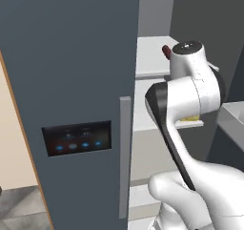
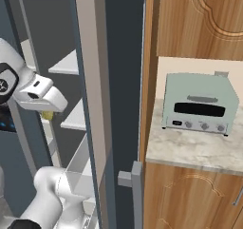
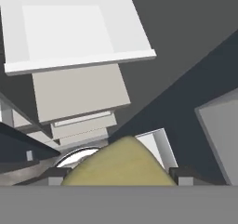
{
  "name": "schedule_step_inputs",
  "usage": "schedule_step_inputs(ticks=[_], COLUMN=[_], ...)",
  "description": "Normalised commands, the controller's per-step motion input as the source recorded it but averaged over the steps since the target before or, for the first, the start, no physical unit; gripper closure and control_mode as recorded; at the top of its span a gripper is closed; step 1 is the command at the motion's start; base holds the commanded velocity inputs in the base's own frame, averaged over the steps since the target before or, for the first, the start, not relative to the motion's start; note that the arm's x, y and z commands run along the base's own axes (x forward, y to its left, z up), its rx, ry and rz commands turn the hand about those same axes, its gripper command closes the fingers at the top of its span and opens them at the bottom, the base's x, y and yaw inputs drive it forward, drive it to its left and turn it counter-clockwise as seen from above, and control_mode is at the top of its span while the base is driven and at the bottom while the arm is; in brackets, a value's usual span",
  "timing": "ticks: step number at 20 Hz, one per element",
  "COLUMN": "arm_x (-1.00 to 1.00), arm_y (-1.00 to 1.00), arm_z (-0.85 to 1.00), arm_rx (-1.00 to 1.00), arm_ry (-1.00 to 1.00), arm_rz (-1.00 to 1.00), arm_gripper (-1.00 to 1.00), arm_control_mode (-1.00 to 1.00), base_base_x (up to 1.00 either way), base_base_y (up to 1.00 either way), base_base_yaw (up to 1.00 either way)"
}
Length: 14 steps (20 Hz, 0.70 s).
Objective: Retrieve the sausage and cheese from the fridge and place them on the cutting board on the counter.
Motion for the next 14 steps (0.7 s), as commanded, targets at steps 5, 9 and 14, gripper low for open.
schedule_step_inputs(ticks=[5,9,14], arm_x=[-0.13,0.00,0.00], arm_y=[-0.01,-0.02,0.00], arm_z=[-0.03,-0.02,0.00], arm_rx=[0.00,0.00,0.00], arm_ry=[-0.10,0.00,0.00], arm_rz=[-0.04,-0.02,0.00], arm_gripper=[1.00,1.00,1.00], arm_control_mode=[-1.00,1.00,1.00], base_base_x=[0.00,-0.03,-0.56], base_base_y=[0.00,0.00,0.00], base_base_yaw=[0.00,0.00,0.00])
